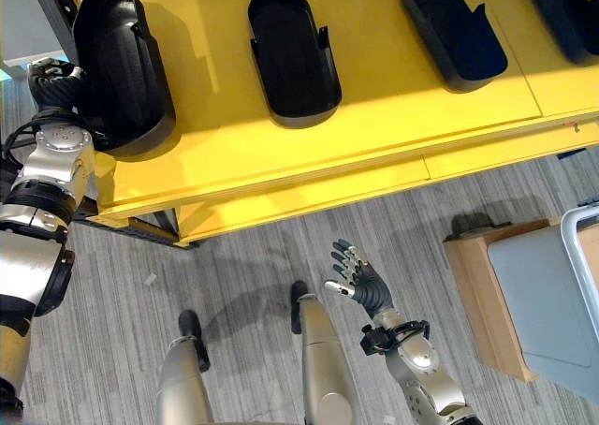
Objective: Move parts from the plastic box to the shelf.
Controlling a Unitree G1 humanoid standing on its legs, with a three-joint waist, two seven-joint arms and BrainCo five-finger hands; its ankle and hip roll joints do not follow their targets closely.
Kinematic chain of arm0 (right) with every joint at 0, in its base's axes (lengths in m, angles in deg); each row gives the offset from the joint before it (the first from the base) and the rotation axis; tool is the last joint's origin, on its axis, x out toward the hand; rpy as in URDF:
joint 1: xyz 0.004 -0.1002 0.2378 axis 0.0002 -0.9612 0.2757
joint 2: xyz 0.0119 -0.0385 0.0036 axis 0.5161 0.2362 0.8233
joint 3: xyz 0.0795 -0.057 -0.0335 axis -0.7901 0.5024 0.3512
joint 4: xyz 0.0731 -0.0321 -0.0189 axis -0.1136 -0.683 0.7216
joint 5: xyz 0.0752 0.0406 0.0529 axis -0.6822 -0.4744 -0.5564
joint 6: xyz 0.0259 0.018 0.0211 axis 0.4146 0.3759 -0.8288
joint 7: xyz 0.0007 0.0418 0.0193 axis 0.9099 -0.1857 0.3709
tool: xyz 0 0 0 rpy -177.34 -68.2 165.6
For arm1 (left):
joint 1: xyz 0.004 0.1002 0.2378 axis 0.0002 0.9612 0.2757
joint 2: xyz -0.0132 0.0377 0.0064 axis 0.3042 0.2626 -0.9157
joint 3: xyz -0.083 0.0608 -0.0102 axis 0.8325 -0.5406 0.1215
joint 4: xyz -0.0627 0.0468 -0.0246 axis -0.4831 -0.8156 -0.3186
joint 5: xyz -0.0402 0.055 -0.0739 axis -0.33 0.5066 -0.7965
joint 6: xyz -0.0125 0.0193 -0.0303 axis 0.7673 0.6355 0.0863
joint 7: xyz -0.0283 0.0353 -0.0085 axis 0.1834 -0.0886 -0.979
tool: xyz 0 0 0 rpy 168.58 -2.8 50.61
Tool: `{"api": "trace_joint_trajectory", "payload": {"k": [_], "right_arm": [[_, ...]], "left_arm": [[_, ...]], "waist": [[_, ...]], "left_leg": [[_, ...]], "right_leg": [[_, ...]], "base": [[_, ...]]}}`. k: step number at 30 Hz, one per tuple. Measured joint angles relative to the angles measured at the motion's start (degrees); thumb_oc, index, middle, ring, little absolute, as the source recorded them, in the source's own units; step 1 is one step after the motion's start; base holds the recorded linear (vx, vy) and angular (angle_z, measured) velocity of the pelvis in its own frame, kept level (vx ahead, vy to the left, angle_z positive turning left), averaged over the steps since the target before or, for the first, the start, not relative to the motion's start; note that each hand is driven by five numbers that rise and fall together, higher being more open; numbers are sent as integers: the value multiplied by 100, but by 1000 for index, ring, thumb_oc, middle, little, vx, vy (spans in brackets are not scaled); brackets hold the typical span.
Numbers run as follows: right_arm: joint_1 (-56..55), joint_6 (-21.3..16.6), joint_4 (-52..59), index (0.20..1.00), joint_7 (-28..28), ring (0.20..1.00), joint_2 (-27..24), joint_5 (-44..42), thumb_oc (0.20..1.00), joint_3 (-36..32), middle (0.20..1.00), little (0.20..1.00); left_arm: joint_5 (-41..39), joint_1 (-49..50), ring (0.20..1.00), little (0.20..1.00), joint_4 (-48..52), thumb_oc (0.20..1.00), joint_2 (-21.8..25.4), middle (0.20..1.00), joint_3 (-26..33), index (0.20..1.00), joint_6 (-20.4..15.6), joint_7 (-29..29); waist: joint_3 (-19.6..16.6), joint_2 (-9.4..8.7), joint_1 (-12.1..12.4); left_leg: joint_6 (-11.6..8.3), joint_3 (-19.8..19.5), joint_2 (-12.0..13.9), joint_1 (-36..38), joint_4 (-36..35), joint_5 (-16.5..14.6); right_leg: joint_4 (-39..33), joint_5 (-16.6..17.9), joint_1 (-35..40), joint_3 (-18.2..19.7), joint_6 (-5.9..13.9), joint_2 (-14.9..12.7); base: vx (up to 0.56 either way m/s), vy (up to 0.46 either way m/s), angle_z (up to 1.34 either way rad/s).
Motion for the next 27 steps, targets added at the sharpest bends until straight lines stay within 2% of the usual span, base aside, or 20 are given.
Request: {"api": "trace_joint_trajectory", "payload": {"k": [10,20,21,22,27], "right_arm": [[3,0,33,1000,-6,1000,-8,-5,1000,-4,1000,1000],[7,0,38,1000,-7,1000,-105,-5,1000,-3,1000,1000],[7,0,38,1000,-7,1000,-188,-6,1000,-7,1000,1000],[8,0,38,1000,-7,1000,-206,-7,1000,-13,1000,1000],[7,2,43,1000,-11,1000,-206,-7,1000,-14,1000,1000]], "left_arm": [[-4,3,200,200,-120,200,60,200,17,200,30,19],[-15,3,200,200,-119,200,57,200,303,200,30,71],[-17,3,583,583,-118,583,57,583,303,583,30,74],[-20,3,1000,1000,-111,1000,57,1000,322,1000,28,79],[-87,1,1000,1000,-94,1000,57,1000,413,1000,10,80]], "waist": [[15,-11,15],[32,-10,15],[32,-11,16],[32,-11,17],[32,-10,17]], "left_leg": [[-2,1,51,-215,142,-38],[29,-11,57,-215,142,-58],[30,-14,57,-215,142,-60],[31,-17,57,-215,139,-60],[30,-17,57,-214,139,-62]], "right_leg": [[101,2,-223,39,-7,58],[122,-14,-229,36,-13,64],[123,-18,-229,36,-10,64],[123,-21,-229,36,-8,65],[123,-27,-230,36,-3,67]], "base": [[1,0,-2],[0,0,0],[0,0,0],[0,0,0],[0,0,0]]}}
